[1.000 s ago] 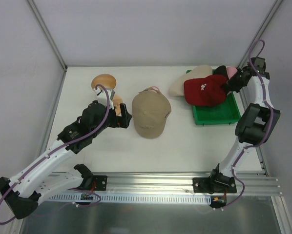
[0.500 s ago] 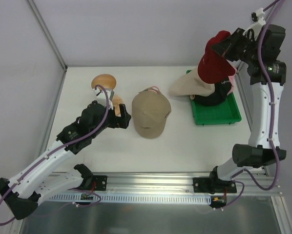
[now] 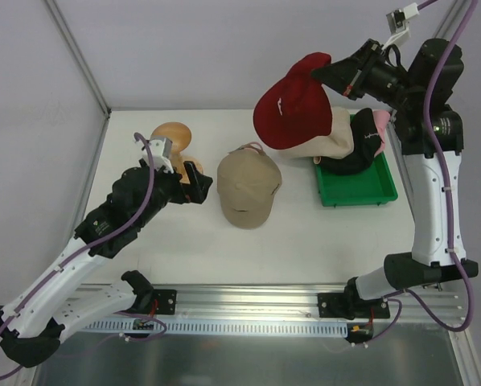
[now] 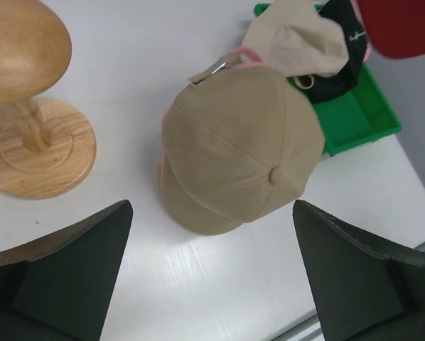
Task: Stack the hats
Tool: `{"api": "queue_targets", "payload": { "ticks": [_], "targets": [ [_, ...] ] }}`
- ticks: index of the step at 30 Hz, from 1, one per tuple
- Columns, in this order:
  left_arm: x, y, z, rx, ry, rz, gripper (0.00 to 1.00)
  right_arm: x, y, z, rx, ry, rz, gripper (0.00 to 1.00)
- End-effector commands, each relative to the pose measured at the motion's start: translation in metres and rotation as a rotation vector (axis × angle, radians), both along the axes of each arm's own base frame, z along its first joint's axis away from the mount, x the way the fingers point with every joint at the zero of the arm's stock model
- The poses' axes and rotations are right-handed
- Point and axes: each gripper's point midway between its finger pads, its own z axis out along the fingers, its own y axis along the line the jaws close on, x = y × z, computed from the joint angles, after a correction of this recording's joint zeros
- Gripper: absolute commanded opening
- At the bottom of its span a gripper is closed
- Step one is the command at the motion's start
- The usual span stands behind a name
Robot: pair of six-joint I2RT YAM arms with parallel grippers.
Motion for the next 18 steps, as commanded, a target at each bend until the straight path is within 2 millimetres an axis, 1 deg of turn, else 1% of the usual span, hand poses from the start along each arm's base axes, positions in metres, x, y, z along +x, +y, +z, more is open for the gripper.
{"api": "queue_targets", "payload": {
  "ticks": [1, 2, 3, 5, 6, 8, 9, 10, 11, 12, 13, 14, 15, 16, 17, 18],
  "targets": [
    [-0.004, -0.008, 0.052, -0.143, -0.081, -0.026, 0.99, -0.046, 0.024, 0.044, 0.092, -0.115, 0.145, 0.0],
    [-0.005, -0.012, 0.056, -0.165, -0.085, -0.039, 0.99, -0.049, 0.028, 0.044, 0.097, -0.113, 0.158, 0.0],
    [-0.004, -0.016, 0.069, -0.216, -0.103, -0.045, 0.99, -0.058, 0.034, 0.047, 0.11, -0.121, 0.184, 0.0],
    [-0.005, -0.026, 0.078, -0.284, -0.095, -0.071, 0.99, -0.061, 0.04, 0.046, 0.121, -0.109, 0.207, 0.0],
    [-0.003, -0.03, 0.087, -0.326, -0.114, -0.082, 0.99, -0.067, 0.045, 0.048, 0.131, -0.112, 0.229, 0.0],
    [-0.002, -0.041, 0.088, -0.393, -0.087, -0.096, 0.99, -0.074, 0.053, 0.049, 0.139, -0.108, 0.257, 0.0],
    [0.0, -0.045, 0.095, -0.433, -0.103, -0.104, 0.99, -0.077, 0.055, 0.05, 0.143, -0.107, 0.264, 0.0],
    [0.002, -0.047, 0.097, -0.462, -0.101, -0.104, 0.99, -0.079, 0.056, 0.051, 0.145, -0.107, 0.267, 0.0],
    [0.003, -0.052, 0.092, -0.505, -0.072, -0.106, 0.99, -0.081, 0.059, 0.051, 0.149, -0.101, 0.279, 0.0],
    [0.005, -0.054, 0.104, -0.563, -0.102, -0.121, 0.99, -0.082, 0.06, 0.052, 0.153, -0.1, 0.282, 0.0],
    [0.007, -0.056, 0.105, -0.596, -0.099, -0.127, 0.99, -0.085, 0.061, 0.052, 0.16, -0.092, 0.291, 0.0],
    [0.012, -0.055, 0.1, -0.647, -0.07, -0.114, 0.99, -0.087, 0.062, 0.055, 0.164, -0.101, 0.297, 0.0],
    [0.014, -0.058, 0.108, -0.692, -0.086, -0.144, 0.99, -0.091, 0.065, 0.056, 0.169, -0.098, 0.308, 0.0],
    [0.015, -0.06, 0.108, -0.719, -0.073, -0.161, 0.99, -0.094, 0.066, 0.058, 0.175, -0.097, 0.315, 0.0],
    [0.021, -0.059, 0.103, -0.76, -0.049, -0.15, 0.99, -0.097, 0.066, 0.06, 0.178, -0.099, 0.322, 0.0],
    [0.021, -0.064, 0.102, -0.777, -0.038, -0.179, 0.99, -0.1, 0.068, 0.062, 0.182, -0.102, 0.329, 0.0]
  ]
}}
